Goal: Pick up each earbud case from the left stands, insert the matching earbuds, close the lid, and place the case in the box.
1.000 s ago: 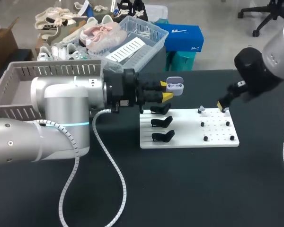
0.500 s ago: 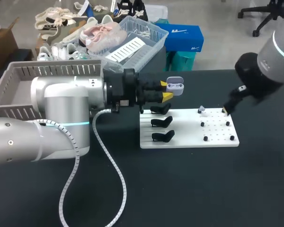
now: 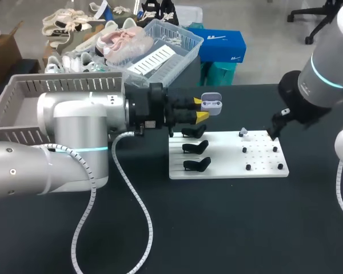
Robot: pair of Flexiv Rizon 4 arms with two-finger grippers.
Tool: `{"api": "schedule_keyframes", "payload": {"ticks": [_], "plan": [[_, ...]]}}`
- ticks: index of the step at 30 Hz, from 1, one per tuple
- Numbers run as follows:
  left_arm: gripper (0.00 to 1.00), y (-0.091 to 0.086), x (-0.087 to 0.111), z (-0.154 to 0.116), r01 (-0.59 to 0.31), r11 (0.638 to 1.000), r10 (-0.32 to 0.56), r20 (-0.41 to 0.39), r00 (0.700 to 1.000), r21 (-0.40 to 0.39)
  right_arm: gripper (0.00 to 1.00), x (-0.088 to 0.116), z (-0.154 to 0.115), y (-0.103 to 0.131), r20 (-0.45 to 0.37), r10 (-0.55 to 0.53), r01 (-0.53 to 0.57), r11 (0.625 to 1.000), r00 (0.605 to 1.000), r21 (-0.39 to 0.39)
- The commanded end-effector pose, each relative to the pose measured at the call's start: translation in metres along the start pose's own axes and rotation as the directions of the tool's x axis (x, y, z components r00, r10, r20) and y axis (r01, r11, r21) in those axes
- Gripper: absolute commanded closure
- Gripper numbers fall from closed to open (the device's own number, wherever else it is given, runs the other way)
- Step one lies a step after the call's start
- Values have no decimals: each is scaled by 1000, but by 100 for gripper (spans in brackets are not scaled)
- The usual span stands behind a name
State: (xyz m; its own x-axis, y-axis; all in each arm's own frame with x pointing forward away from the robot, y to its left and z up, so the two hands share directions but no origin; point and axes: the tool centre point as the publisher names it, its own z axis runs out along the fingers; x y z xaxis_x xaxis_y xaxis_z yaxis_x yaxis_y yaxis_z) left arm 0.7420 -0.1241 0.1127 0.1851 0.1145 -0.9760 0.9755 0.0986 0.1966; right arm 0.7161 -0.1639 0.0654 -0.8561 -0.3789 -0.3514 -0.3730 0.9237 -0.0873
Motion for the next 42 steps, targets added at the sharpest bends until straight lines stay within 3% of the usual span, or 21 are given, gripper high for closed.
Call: {"api": "schedule_keyframes", "payload": {"ticks": [1,4,7,9,11,14,25,42], "plan": [[100,-1,0,0,-1,1000,1,1,1000,-4,0,-13,15,-2,-18,-24,24,1000,1000,-3],[100,-1,0,0,-1,1000,1,1,1000,-4,0,-19,22,-2,-20,-59,58,998,998,-15],[100,-1,0,0,-1,1000,1,1,1000,-4,17,-23,29,-2,-25,-73,72,997,997,-29],[100,-1,0,0,-1,1000,1,1,1000,-4,23,-26,32,-2,-29,-75,74,997,997,-35],[100,-1,0,0,-1,1000,1,1,1000,-4,42,-27,34,-2,-31,-73,72,997,997,-37],[100,-1,0,0,-1,1000,1,1,1000,-4,50,-28,36,-1,-34,-69,67,997,997,-40],[100,-1,0,0,-1,1000,1,1,1000,-4,51,-23,44,5,-56,-58,55,997,997,-61],[100,-1,0,0,-1,1000,1,1,1000,-4,60,-22,54,5,-55,-25,22,998,998,-66]]}}
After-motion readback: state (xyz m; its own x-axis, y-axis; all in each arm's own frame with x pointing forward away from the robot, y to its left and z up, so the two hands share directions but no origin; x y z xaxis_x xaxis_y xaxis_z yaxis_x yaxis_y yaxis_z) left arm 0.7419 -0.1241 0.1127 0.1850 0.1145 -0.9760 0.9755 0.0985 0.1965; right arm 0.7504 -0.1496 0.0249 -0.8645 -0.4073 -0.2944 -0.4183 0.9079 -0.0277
